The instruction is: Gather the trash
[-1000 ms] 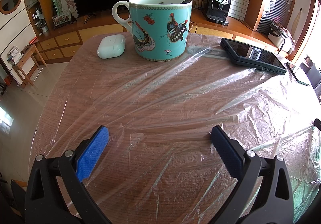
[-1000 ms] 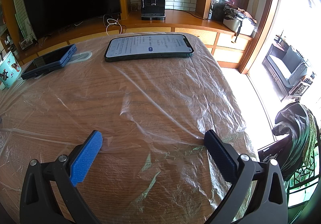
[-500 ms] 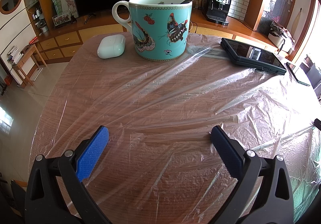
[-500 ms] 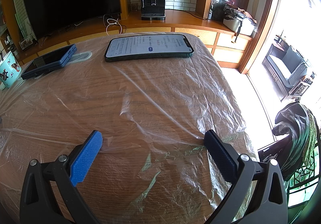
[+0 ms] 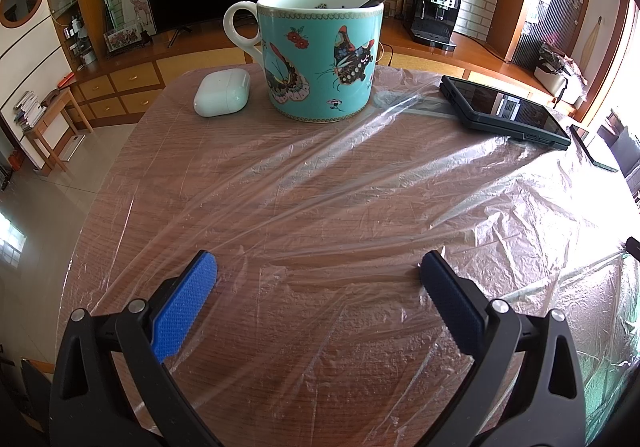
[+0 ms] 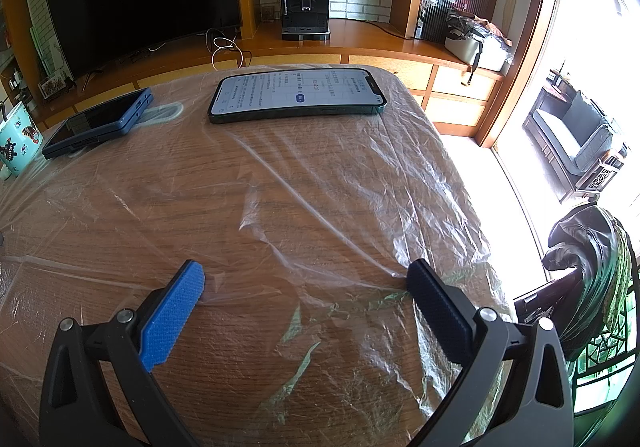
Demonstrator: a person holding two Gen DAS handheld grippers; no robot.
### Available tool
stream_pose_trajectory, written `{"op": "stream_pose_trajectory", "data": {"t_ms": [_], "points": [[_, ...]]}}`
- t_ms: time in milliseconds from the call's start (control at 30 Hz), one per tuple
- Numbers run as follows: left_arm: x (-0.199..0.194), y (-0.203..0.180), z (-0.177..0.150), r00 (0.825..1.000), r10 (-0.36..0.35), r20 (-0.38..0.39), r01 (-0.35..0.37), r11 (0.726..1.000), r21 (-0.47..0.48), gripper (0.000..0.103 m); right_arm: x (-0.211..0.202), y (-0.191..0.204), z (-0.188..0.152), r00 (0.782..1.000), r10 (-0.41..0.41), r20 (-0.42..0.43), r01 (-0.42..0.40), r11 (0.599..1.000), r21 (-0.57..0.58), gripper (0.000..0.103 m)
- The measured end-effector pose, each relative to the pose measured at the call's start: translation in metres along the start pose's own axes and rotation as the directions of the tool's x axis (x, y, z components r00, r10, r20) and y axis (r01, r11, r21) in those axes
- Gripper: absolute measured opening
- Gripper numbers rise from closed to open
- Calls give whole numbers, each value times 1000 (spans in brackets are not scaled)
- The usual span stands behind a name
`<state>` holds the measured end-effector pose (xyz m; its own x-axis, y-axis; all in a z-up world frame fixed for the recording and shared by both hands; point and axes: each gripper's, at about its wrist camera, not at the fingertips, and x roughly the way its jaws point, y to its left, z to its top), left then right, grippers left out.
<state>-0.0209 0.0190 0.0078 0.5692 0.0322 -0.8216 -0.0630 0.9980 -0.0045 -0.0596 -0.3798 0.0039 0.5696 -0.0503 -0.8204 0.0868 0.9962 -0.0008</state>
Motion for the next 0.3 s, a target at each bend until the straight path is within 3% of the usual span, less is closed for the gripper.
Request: {"op": "stream_pose_trajectory", "data": {"t_ms": [300], "points": [[0, 0, 0, 1000, 1, 0, -1, 1000, 0, 102, 0, 0, 0, 1000, 0, 0, 0, 1000, 0, 99]]}}
